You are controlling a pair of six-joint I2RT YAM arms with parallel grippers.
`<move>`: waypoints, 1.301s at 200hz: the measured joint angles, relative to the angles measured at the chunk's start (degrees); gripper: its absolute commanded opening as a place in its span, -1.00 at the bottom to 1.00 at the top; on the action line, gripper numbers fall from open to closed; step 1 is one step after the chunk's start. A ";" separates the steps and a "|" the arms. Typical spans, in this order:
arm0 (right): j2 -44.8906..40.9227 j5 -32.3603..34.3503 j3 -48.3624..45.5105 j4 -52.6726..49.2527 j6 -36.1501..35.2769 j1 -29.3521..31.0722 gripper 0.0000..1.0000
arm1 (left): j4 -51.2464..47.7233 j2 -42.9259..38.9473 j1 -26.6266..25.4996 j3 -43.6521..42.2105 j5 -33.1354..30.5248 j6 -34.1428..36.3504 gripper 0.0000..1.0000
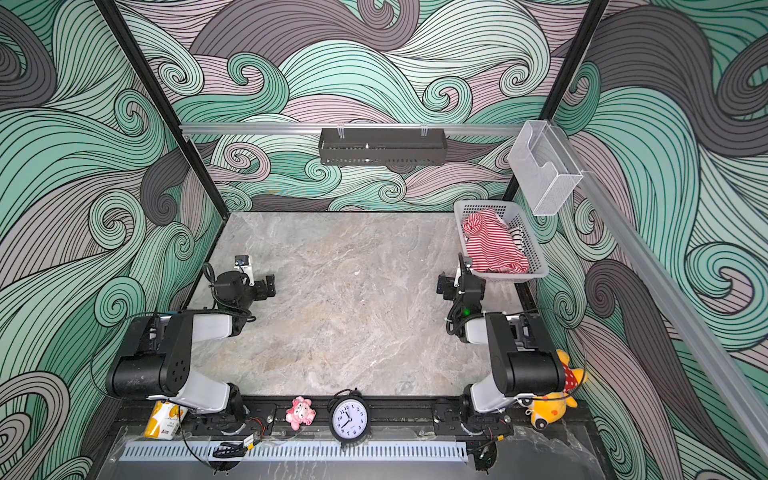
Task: Fold and stack the tank tops
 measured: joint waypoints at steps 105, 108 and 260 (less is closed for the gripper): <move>-29.88 9.57 2.51 -27.23 7.37 1.51 0.99 | -22.62 -7.43 0.85 11.21 3.06 0.39 0.97; -31.71 10.12 3.23 -29.62 8.04 1.51 0.98 | -24.41 -7.63 0.85 12.57 3.21 0.59 0.96; 18.75 4.92 78.03 -96.24 18.69 -10.23 0.35 | -65.26 -14.75 1.11 27.43 14.05 8.26 0.90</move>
